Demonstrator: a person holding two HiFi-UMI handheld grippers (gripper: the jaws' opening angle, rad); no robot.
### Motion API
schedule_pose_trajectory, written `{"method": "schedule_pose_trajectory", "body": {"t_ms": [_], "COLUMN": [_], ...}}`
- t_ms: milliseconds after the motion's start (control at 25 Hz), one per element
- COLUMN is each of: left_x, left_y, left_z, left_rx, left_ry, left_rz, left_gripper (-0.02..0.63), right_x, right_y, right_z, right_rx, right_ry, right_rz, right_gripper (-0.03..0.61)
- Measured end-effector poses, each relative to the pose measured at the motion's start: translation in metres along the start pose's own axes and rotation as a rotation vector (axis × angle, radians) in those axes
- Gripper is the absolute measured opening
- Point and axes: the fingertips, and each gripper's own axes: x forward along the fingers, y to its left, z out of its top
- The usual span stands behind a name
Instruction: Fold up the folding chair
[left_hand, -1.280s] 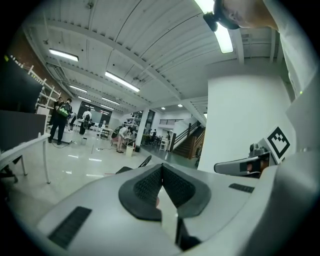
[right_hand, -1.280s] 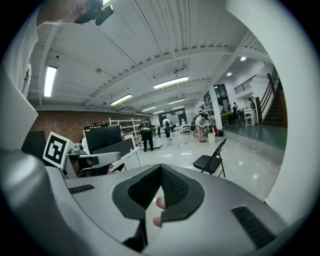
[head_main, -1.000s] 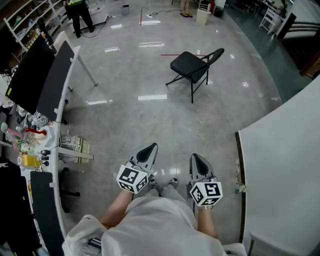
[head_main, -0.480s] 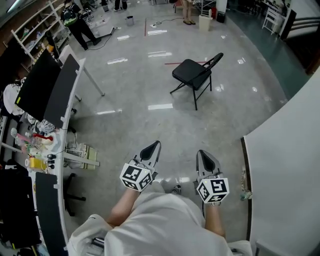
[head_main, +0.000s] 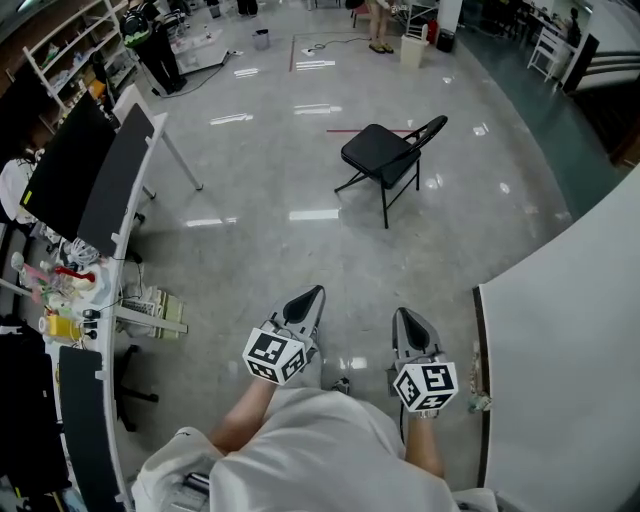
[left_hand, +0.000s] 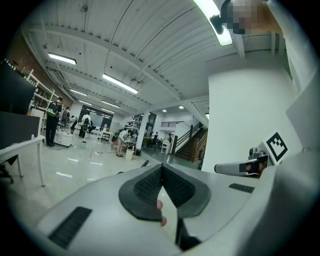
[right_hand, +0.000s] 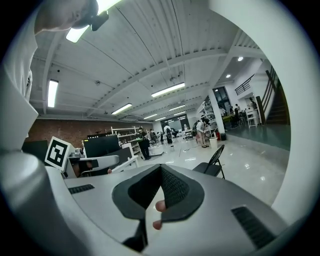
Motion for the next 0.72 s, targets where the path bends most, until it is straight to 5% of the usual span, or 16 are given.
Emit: {"method": "schedule_pose_trajectory", "body": {"t_ms": [400,720], "left_x": [0.067,0.120], "left_y": [0.087,0.151], "left_z": [0.019,0.049], "left_rx": [-0.005,-0.015], "left_ry": [0.015,0.008], "left_rz": [-0.034,-0.135], "left_gripper": [0.011,0.011], "right_x": [0.104,0.193], "right_y": [-0.004,0.006], "right_z": [0.025,0.048], "right_rx": [-0.035,-0.039], "right_ry": [0.023,0.041], "right_rz": [-0.043,-0.054], "right_gripper": [0.005,0.005]}}
